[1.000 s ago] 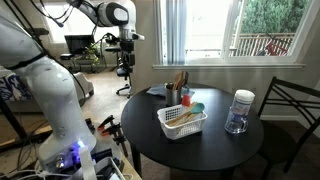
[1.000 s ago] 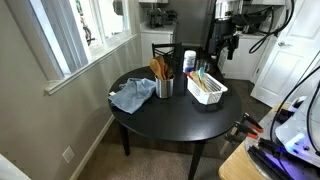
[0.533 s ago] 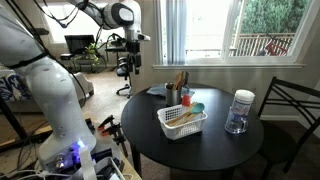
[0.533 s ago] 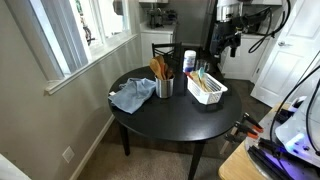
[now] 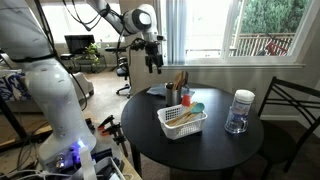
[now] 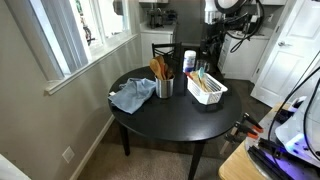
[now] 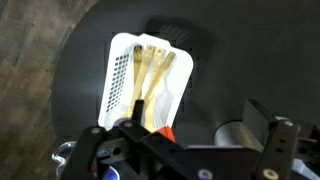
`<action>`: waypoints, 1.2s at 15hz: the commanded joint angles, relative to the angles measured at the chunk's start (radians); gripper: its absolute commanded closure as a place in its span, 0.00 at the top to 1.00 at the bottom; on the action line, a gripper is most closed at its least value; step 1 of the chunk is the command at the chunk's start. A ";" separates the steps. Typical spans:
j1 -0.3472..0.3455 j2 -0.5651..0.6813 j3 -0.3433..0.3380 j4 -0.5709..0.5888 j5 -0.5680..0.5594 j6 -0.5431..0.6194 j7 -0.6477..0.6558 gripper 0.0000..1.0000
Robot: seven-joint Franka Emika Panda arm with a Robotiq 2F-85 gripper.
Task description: Put one wooden spatula from the silver holder in the white basket.
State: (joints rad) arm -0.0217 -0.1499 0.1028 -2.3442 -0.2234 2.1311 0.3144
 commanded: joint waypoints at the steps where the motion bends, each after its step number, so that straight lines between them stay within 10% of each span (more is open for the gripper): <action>1: 0.016 0.159 -0.015 0.132 -0.062 0.103 -0.057 1.00; 18: 0.076 0.284 -0.030 0.253 -0.053 0.122 -0.156 1.00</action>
State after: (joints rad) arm 0.0356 0.1339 0.0919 -2.0920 -0.2807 2.2541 0.1616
